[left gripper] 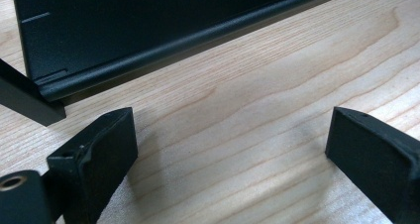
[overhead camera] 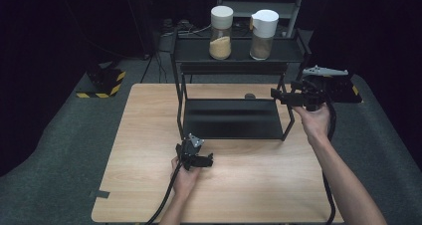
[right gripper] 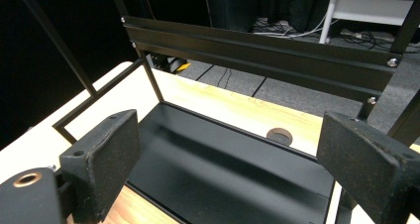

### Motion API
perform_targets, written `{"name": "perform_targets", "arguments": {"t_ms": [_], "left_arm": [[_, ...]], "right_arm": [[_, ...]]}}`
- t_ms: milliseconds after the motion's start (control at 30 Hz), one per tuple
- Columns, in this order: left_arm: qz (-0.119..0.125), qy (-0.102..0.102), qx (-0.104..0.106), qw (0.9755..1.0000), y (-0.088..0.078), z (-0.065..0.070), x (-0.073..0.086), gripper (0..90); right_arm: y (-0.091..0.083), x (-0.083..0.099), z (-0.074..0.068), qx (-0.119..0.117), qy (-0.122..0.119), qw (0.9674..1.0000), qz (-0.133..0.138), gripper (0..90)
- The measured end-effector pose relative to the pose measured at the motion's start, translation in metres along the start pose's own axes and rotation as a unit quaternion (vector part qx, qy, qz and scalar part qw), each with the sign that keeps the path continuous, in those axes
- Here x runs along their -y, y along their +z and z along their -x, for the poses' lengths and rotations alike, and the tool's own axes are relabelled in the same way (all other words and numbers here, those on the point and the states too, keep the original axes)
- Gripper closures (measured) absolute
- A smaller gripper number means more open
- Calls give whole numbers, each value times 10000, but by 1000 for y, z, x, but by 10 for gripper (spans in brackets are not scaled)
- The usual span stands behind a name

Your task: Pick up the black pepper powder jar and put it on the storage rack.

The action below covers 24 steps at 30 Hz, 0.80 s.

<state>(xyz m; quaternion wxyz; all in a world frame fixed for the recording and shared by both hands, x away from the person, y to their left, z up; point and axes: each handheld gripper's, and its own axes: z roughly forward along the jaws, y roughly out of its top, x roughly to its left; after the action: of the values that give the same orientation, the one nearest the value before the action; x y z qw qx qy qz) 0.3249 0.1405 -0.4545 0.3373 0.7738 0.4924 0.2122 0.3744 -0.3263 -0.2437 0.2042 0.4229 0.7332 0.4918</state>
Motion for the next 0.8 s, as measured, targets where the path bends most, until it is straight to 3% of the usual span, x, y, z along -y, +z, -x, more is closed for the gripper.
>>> {"name": "perform_targets", "arguments": {"t_ms": [800], "left_arm": [[5, 2, -13, 10000, 0, 1, 0, 61]], "right_arm": [[6, 23, 5, -69, 156, 9999, 27, 90]]}}
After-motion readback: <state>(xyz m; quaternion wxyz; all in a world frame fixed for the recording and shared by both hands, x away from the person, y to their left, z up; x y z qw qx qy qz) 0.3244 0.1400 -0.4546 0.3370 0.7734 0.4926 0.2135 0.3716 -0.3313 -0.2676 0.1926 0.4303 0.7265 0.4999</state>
